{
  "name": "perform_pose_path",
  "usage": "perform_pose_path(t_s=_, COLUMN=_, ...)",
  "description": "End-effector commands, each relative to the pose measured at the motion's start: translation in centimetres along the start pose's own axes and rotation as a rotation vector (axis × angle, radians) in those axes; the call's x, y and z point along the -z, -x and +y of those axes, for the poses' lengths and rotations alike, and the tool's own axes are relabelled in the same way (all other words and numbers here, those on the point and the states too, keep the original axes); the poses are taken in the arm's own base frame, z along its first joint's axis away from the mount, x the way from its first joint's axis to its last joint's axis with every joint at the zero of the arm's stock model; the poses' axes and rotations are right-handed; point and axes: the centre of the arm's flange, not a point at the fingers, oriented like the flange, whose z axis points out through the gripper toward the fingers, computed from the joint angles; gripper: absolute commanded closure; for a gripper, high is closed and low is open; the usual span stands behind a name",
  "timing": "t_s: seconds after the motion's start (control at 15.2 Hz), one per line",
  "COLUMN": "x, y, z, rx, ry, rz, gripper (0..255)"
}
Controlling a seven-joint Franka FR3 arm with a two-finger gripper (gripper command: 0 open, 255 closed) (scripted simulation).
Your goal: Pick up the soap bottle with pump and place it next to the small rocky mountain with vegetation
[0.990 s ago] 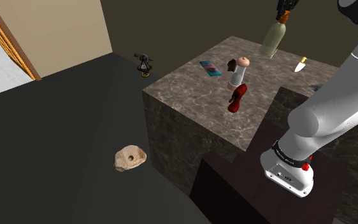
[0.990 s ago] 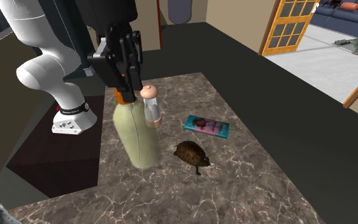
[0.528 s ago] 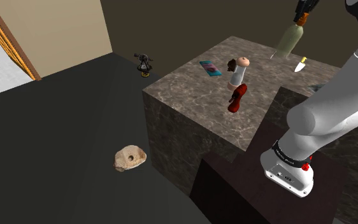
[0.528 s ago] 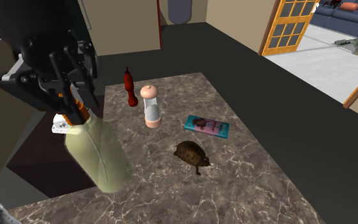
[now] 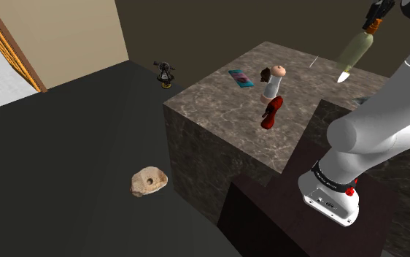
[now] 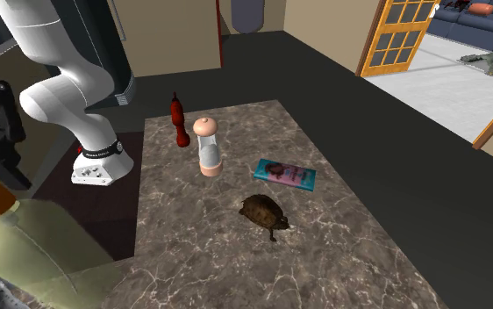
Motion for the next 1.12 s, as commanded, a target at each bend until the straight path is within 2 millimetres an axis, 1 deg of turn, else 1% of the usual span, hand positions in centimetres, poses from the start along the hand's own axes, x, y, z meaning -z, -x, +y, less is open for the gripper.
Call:
perform_pose_path(t_s=0.0, x=0.0, y=1.8, z=1.7, rx=0.002, ry=0.0, rz=0.001, gripper=255)
perform_pose_path(t_s=0.07, x=0.1, y=2.0, z=1.9, rx=0.002, ry=0.0, rz=0.001, gripper=255)
perform_pose_path(t_s=1.06, x=-7.8, y=2.7, z=1.4, rx=0.002, ry=0.0, rz=0.001, gripper=255)
